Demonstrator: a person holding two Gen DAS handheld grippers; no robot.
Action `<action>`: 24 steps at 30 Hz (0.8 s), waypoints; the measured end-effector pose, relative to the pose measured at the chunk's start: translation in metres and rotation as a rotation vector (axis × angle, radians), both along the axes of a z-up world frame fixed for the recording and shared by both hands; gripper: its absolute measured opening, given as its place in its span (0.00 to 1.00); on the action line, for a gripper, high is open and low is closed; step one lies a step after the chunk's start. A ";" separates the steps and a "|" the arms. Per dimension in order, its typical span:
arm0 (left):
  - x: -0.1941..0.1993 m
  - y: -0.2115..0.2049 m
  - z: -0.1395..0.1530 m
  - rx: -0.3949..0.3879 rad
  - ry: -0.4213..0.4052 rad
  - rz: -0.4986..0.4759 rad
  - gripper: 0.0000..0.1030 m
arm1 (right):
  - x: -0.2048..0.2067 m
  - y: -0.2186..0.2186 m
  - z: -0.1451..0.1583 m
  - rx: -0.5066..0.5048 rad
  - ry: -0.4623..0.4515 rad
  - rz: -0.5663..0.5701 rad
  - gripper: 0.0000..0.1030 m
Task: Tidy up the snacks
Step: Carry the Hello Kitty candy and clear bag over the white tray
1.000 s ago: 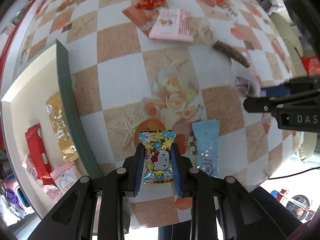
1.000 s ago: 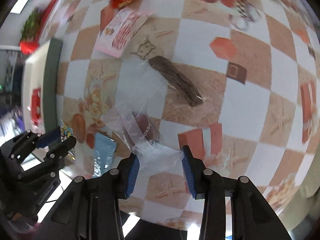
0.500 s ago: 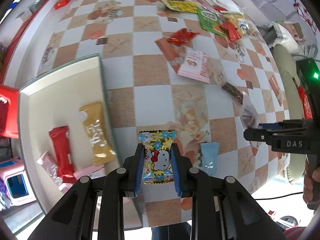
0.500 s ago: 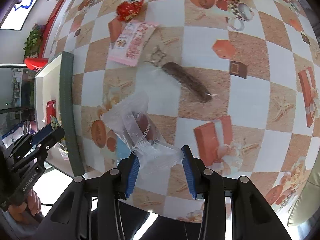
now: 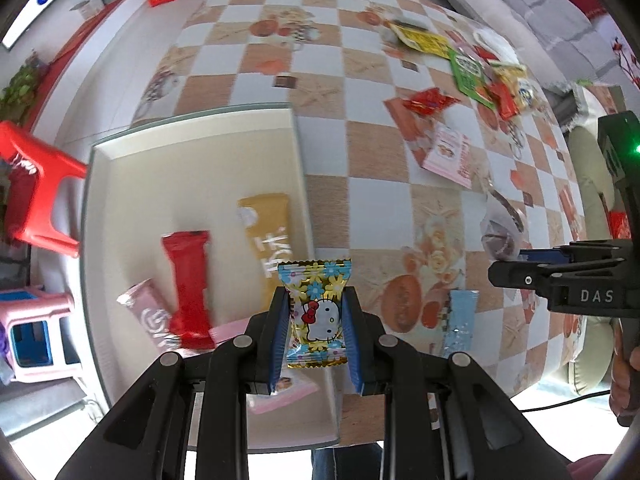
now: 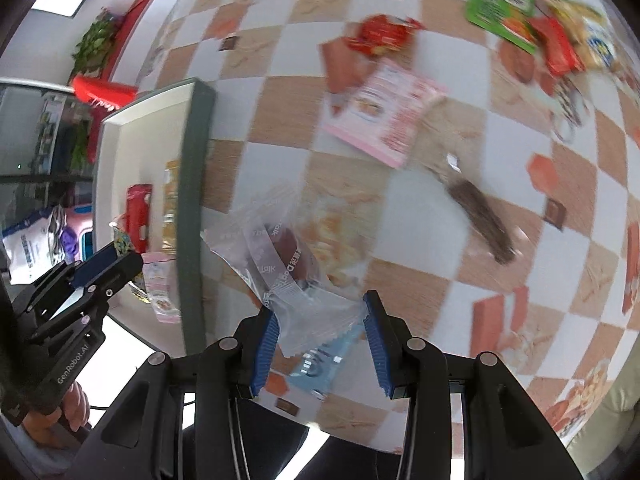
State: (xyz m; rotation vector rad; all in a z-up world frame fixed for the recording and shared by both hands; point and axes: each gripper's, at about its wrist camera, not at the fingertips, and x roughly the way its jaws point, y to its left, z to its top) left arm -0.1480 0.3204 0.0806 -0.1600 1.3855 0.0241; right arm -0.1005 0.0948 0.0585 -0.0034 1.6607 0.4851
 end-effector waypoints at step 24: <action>-0.039 0.074 -0.010 0.012 0.025 0.162 0.27 | 0.007 0.160 0.008 0.034 -0.029 0.229 0.42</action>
